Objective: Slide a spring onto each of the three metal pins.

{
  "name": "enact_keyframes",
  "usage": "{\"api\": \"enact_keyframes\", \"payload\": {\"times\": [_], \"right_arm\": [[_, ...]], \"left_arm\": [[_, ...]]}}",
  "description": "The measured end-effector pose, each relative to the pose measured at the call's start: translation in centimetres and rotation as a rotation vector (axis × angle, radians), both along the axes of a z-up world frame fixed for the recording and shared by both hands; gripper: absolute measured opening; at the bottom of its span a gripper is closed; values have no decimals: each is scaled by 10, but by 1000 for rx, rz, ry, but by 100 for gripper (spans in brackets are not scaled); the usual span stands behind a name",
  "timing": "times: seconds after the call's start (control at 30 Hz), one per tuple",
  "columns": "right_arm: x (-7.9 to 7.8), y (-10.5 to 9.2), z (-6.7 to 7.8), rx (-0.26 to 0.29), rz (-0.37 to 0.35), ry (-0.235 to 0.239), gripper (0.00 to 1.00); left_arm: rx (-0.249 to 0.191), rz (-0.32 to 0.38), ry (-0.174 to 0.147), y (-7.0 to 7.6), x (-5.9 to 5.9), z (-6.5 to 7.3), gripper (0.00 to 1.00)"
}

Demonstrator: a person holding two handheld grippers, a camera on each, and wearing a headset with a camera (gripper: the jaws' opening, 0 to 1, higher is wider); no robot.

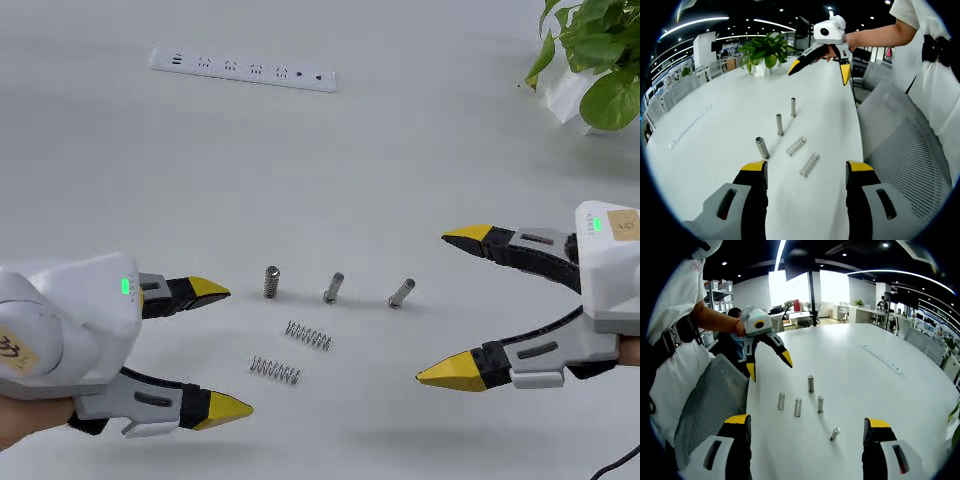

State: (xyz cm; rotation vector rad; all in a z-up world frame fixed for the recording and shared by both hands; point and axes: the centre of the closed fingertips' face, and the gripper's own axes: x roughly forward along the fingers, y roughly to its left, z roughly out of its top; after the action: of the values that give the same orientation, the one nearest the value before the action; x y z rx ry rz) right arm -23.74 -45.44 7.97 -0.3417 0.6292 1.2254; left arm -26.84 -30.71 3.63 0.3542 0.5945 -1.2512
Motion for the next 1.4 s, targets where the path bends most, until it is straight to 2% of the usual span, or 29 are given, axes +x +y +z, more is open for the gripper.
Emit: {"api": "enact_keyframes", "payload": {"times": [0.27, 0.33, 0.4, 0.67, 0.9, 1.27, 1.4], "right_arm": [[0, -11, -4, 18, -40, 8, 92], [-1, -13, -5, 20, -44, 6, 91], [-1, -16, -7, 16, -50, 14, 91], [-2, -21, -8, 24, -73, 13, 89], [-4, -26, -8, 27, -97, 12, 88], [-6, -32, -8, 29, -129, 17, 87], [-8, -32, -9, 30, -133, 19, 87]], "left_arm": [[82, -69, -3, -9, 3, -20, 44], [129, -89, -8, -8, 4, -30, 39], [140, -106, -3, -11, 4, -35, 35], [238, -208, -26, -16, 1, -54, 23], [278, -245, -24, -17, 1, -66, 17], [310, -284, -33, -19, 2, -71, 13], [308, -287, -36, -20, 2, -70, 12]]}}
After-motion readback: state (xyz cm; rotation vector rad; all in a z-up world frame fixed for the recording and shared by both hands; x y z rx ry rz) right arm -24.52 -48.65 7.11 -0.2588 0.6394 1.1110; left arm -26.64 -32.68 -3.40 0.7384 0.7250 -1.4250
